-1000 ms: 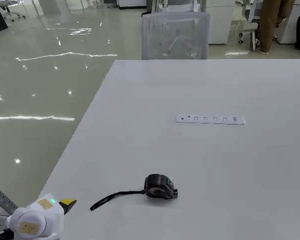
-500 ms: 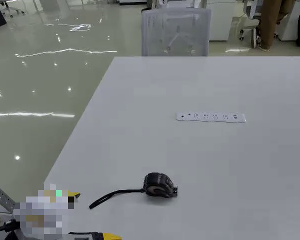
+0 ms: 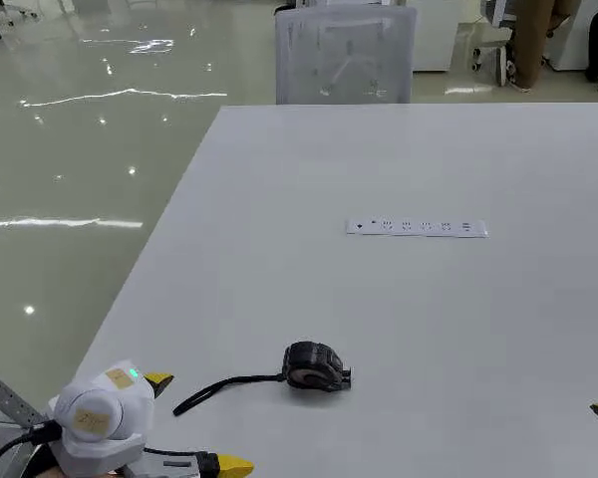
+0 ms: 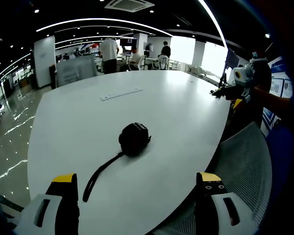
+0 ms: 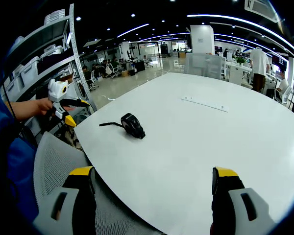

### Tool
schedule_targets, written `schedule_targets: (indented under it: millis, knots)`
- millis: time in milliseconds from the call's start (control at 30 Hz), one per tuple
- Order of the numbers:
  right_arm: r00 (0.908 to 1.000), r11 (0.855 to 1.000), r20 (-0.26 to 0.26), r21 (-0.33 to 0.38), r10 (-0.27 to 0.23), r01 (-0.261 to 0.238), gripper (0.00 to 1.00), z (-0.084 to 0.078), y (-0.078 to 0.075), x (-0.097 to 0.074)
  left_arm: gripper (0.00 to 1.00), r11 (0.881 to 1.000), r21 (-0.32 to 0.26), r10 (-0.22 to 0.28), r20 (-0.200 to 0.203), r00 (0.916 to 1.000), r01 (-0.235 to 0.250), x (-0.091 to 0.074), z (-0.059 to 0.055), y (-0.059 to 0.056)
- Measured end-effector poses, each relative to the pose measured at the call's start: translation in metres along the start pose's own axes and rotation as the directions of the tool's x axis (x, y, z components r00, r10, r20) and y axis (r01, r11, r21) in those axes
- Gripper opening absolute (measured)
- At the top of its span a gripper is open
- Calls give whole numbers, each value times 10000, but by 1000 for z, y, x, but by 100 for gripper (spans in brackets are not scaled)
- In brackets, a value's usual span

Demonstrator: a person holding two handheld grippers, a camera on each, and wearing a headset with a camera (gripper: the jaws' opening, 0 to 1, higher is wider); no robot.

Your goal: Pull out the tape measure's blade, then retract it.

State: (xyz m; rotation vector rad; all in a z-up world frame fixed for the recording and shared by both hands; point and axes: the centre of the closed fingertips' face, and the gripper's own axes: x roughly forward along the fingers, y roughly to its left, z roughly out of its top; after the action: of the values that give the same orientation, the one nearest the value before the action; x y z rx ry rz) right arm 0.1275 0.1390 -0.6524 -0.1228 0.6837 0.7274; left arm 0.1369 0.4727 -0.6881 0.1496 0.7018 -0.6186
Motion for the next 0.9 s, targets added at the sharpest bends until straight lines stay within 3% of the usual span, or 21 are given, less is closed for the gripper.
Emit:
schedule_targets:
  millis: [433, 900]
  knots:
    - [9983, 9985, -354, -283, 456, -466, 95, -2, -1, 26, 95, 9986, 350, -405, -49, 9992, 407, 28, 13, 0]
    - [9943, 9929, -637, -775, 858, -906, 94, 6, 3, 57, 94, 9954, 648, -701, -81, 9975, 704, 47, 24, 4]
